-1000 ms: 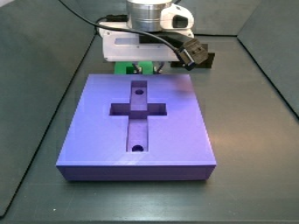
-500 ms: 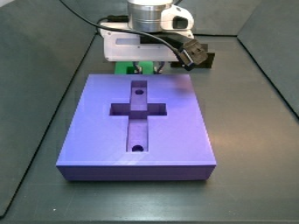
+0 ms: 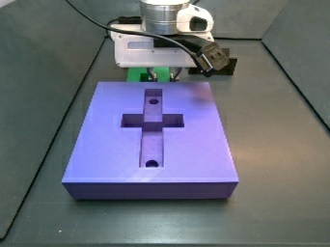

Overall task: Pick up the green object. Move up. Place the green object on the fixture. Regrasp the green object. Move to above the board. Insert the green object.
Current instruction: Pick up the green object, then move up, then place the green object on the fixture.

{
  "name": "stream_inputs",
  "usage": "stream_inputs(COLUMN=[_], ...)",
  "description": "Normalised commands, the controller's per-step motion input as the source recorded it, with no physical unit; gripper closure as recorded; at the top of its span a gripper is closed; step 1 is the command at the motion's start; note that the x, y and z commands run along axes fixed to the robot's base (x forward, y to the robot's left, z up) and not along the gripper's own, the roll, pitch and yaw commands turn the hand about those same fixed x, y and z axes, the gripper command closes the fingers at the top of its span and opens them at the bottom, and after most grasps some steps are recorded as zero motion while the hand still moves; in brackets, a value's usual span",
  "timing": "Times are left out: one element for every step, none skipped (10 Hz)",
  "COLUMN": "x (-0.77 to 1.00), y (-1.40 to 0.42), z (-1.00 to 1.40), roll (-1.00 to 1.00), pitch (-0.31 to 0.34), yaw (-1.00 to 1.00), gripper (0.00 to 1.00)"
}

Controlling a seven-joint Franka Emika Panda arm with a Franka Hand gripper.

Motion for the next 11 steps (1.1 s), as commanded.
stream_inputs(x=[0.00, 0.00, 0.00, 0.03, 0.01, 0.05, 0.16, 0.65, 0.68, 0.59, 0.57], y=[0.00, 0.00, 0.00, 0.00, -0.01, 0.00, 0.03, 0.07, 0.00, 0.00, 0.00], z=[0.00, 0.00, 0.83, 0.75, 0.52, 0.18, 0.00, 0.09, 0.37, 0.39, 0.38], roll=[0.00, 0.00, 0.00, 0.00, -0.02, -0.04, -0.09, -0.60, -0.82, -1.00, -1.00], pitch=[0.000, 0.000, 0.000, 0.019, 0.070, 0.058, 0.180, 0.431, 0.369, 0.089, 0.017], yaw=[0.00, 0.00, 0.00, 0.04, 0.05, 0.02, 0.00, -0.25, -0.22, -0.34, -0.34], gripper=[1.00, 1.00, 1.00, 1.00, 1.00, 1.00, 1.00, 1.00, 1.00, 1.00, 1.00])
